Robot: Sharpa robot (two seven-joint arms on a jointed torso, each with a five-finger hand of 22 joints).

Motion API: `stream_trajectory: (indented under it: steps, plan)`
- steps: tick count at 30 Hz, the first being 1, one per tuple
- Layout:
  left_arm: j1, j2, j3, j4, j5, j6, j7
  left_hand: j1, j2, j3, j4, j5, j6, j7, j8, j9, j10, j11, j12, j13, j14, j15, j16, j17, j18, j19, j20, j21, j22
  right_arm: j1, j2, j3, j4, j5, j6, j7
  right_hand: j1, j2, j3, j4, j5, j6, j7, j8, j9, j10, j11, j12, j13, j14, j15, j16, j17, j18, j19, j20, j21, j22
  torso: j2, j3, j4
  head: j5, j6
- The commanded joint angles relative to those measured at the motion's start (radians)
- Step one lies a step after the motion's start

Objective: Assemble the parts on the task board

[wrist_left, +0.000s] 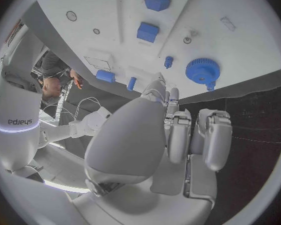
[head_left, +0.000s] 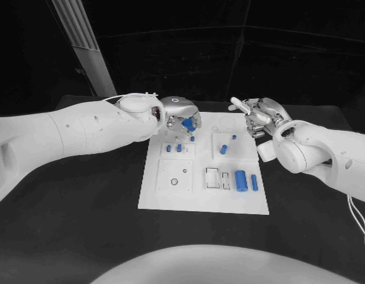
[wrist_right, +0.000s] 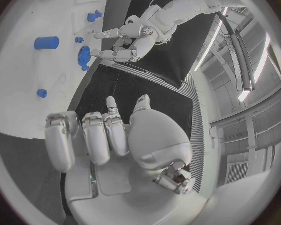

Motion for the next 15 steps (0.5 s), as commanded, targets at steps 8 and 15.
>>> stream_trajectory:
  steps: [8,15]
  plan:
    - [-0.008,0.022,0.0,-0.029,-0.035,0.056,-0.031,0.009,-0.001,0.007,0.002,-0.007,0.005,-0.002,-0.011,-0.008,-0.01,-0.009,-0.014,-0.012,0.106,-0.006,0.003,0.263,-0.007,0.104,-0.012,0.004,0.263,0.002,0.004,0.001,0.0,-0.003,0.005,0.006,0.011,0.002,0.006,0.001,0.005,0.002,0.043,0.004,-0.001,0.095,-0.005,-0.002,0.255,0.108,-0.006,0.002,0.263,-0.007,0.104,-0.006,0.003,0.263,0.0,0.0002,-0.0003,-0.002,-0.003]
    - [-0.019,0.037,0.0,-0.047,-0.037,0.076,-0.034,0.013,0.001,0.009,0.002,-0.007,0.007,-0.007,-0.011,-0.012,-0.012,-0.013,-0.018,-0.016,0.106,-0.009,0.003,0.263,-0.007,0.104,-0.015,0.004,0.263,0.002,0.006,0.001,0.0,-0.002,0.007,0.006,0.011,0.002,0.006,0.001,0.005,0.002,0.043,0.004,-0.001,0.095,-0.005,-0.002,0.255,0.108,-0.006,0.002,0.263,-0.007,0.104,-0.006,0.003,0.263,0.0,0.0003,-0.0002,-0.003,-0.006]
